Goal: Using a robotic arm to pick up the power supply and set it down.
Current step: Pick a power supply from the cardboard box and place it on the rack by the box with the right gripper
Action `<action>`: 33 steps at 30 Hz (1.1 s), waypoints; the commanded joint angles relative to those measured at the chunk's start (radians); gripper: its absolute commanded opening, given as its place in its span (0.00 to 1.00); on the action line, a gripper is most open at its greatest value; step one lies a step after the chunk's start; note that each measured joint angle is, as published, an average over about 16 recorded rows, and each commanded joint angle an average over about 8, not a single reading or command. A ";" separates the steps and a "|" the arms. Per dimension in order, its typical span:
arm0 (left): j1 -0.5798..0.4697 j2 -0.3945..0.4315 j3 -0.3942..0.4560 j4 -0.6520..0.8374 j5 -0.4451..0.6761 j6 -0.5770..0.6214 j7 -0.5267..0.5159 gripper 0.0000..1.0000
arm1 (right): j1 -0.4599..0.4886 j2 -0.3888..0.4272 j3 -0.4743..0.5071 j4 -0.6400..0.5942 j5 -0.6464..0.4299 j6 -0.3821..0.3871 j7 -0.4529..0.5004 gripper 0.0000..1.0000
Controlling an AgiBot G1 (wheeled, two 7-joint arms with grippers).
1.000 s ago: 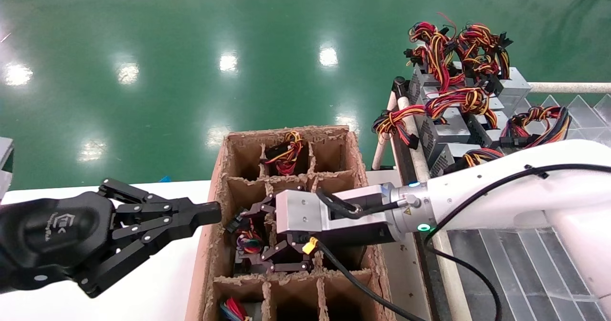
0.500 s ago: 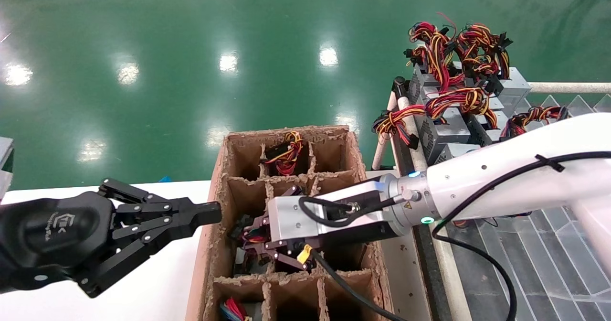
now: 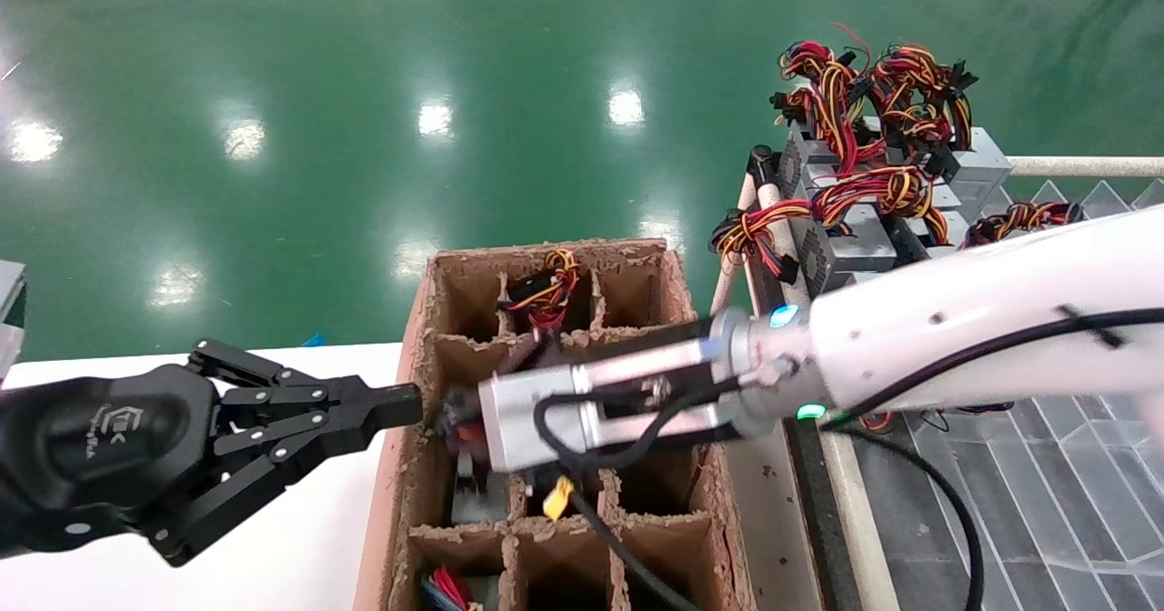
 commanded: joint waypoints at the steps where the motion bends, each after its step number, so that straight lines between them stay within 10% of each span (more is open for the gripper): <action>1: 0.000 0.000 0.000 0.000 0.000 0.000 0.000 0.00 | 0.001 0.007 0.017 0.026 0.009 0.020 -0.004 0.00; 18: 0.000 0.000 0.000 0.000 0.000 0.000 0.000 0.00 | 0.199 0.069 0.157 0.042 0.107 0.037 -0.129 0.00; 33: 0.000 0.000 0.000 0.000 0.000 0.000 0.000 0.00 | 0.491 0.124 0.176 0.026 -0.057 0.026 -0.169 0.00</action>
